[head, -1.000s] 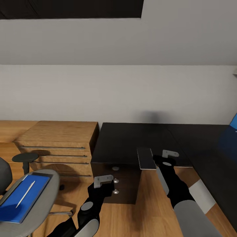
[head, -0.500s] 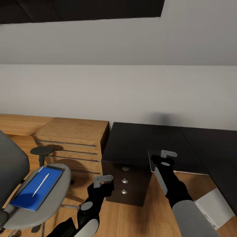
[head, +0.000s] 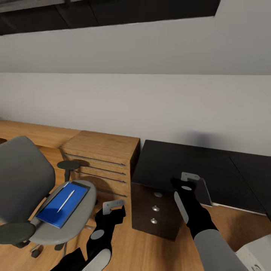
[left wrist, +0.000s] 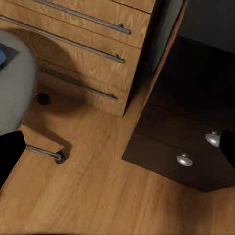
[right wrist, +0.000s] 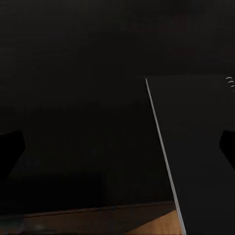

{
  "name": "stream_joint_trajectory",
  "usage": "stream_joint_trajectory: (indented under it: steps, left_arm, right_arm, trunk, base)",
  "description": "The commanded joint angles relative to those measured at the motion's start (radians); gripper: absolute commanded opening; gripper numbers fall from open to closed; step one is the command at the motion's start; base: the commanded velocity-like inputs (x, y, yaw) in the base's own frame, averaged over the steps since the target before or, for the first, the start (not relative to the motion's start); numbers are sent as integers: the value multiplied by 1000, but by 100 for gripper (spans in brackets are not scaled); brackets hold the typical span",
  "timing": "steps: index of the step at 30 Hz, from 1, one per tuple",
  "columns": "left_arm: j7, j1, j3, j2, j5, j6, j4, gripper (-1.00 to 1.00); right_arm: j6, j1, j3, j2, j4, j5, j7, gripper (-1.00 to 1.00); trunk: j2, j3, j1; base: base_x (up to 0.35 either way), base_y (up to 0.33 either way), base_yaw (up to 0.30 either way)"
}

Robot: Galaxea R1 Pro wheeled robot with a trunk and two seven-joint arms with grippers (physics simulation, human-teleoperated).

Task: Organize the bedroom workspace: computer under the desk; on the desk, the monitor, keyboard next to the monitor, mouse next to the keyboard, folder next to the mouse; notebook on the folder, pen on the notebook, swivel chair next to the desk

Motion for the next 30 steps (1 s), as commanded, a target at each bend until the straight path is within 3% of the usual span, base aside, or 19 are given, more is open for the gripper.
stream_joint_trajectory:
  steps: [1, 6, 8, 12, 30]
  left_arm:
    - [6, -2, 1, 0, 3, 6, -1, 100]
    - [5, -2, 14, -1, 3, 7, 0, 100]
    - [5, -2, 15, -4, 4, 8, 12, 100]
    - [5, -2, 15, -7, 3, 8, 33, 100]
    - [5, -2, 10, -9, 2, 8, 35, 100]
  right_arm:
    - [3, 0, 0, 0, -2, -9, -6, 100]
    - [3, 0, 6, 0, 9, -8, -5, 100]
    - [3, 0, 37, 0, 12, -8, -7, 100]
    - [3, 0, 50, 0, 14, -8, -7, 100]
    - [3, 0, 51, -1, 14, -6, -7, 100]
  trunk:
    - [-1, -2, 0]
    - [-1, -5, 0]
    - [-1, -7, 0]
    - [-1, -11, 0]
    - [-1, -31, 0]
  base:
    - [0, 0, 269]
    - [0, 0, 259]
    - [0, 0, 224]
    - [0, 0, 212]
    - [0, 0, 210]
